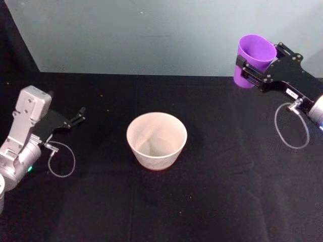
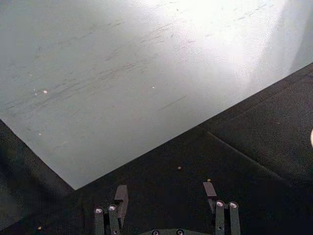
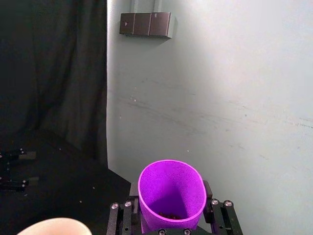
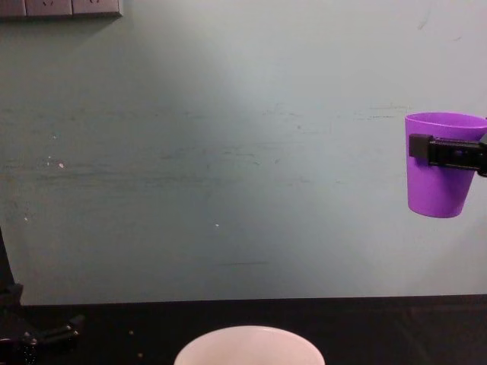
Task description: Pick up the cup and pour the mung beans from the cup into the bowl.
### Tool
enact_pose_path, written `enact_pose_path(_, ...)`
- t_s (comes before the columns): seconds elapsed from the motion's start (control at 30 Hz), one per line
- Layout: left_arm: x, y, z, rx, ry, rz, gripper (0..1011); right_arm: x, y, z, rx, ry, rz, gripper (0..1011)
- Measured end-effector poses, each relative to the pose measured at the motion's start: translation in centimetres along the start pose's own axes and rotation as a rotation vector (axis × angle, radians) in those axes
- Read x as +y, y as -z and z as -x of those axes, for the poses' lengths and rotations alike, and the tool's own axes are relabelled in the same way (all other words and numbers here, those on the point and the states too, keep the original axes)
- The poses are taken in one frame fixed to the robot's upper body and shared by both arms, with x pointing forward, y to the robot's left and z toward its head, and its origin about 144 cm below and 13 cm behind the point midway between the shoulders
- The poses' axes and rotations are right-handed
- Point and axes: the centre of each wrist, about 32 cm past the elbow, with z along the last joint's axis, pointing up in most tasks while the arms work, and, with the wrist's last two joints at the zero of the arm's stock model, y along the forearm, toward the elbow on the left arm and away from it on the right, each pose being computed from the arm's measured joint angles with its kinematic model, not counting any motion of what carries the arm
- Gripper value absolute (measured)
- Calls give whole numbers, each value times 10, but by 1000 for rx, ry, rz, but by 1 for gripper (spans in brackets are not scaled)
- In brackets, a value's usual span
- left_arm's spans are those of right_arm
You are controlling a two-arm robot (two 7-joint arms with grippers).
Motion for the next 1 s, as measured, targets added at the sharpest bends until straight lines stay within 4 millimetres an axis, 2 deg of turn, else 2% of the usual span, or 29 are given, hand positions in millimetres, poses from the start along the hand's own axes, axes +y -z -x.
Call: enact_pose_path(1.0,0,0,0,0,0,0,1000,0,0,0,0,0,0,729)
